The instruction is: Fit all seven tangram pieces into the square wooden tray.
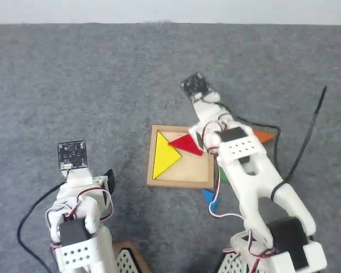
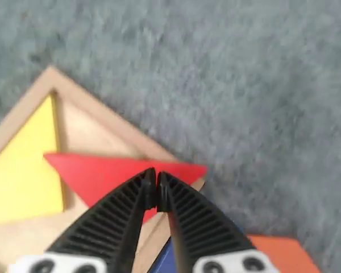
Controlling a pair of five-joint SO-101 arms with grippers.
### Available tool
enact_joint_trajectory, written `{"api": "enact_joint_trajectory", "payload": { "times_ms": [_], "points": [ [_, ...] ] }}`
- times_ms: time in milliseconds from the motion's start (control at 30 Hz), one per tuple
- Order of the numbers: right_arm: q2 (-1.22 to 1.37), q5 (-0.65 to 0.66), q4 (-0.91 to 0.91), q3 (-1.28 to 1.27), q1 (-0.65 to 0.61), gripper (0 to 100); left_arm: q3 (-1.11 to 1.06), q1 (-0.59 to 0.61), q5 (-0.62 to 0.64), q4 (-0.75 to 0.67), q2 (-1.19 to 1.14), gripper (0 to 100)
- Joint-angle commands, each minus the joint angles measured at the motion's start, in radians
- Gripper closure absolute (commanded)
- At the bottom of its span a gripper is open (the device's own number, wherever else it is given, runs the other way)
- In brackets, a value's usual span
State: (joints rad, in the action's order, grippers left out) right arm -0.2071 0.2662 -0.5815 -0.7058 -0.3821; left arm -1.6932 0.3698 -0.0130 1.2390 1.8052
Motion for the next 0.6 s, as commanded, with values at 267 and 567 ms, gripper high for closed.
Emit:
{"api": "enact_joint_trajectory", "payload": {
  "times_ms": [267, 567],
  "points": [
    [0.424, -0.044, -0.097, 0.445, -0.005, 99.1, 0.01, 0.005, -0.005, 0.005, 0.018, 77],
    [0.384, -0.044, -0.12, 0.379, 0.064, 99.1, 0.01, 0.005, -0.005, 0.005, 0.018, 77]
  ]
}}
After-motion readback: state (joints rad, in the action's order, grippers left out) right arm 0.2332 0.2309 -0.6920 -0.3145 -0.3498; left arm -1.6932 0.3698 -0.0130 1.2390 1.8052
